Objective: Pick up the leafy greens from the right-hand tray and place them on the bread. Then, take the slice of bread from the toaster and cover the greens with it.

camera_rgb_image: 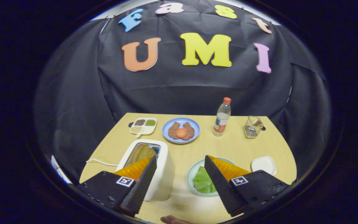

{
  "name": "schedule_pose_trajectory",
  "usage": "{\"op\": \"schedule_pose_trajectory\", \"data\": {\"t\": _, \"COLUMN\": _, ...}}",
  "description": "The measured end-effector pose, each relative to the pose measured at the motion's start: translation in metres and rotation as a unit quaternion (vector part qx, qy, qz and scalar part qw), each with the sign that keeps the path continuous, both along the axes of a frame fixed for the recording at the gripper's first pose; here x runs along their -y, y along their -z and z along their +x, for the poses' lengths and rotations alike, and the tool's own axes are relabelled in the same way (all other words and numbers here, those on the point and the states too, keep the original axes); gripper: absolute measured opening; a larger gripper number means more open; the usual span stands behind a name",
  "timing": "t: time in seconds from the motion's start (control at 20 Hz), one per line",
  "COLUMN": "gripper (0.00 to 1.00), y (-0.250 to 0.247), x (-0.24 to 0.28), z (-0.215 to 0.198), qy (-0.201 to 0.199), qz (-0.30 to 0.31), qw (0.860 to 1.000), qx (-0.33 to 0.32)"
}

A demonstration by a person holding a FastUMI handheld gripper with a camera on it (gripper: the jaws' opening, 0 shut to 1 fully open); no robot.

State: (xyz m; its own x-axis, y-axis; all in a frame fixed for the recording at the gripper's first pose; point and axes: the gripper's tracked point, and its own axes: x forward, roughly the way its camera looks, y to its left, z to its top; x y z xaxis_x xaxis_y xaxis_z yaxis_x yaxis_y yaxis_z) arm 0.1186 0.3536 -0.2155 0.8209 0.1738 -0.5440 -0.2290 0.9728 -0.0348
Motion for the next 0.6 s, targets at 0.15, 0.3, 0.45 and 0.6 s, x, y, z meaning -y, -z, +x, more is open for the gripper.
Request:
{"op": "schedule_pose_trajectory", "data": {"t": 0.15, "gripper": 0.97, "y": 0.006, "x": -0.035, "z": 0.003, "qy": -0.015, "qz": -0.001, "qw": 1.0, "qx": -0.007}}
{"op": "schedule_pose_trajectory", "data": {"t": 0.3, "gripper": 0.96, "y": 0.025, "x": -0.061, "z": 0.003, "qy": -0.023, "qz": -0.013, "qw": 0.999, "qx": -0.035}}
{"op": "schedule_pose_trajectory", "data": {"t": 0.45, "gripper": 0.88, "y": 0.036, "x": -0.076, "z": 0.012, "qy": -0.018, "qz": -0.033, "qw": 0.998, "qx": -0.044}}
{"op": "schedule_pose_trajectory", "data": {"t": 0.6, "gripper": 0.71, "y": 0.047, "x": -0.082, "z": 0.021, "qy": -0.002, "qz": -0.051, "qw": 0.997, "qx": -0.059}}
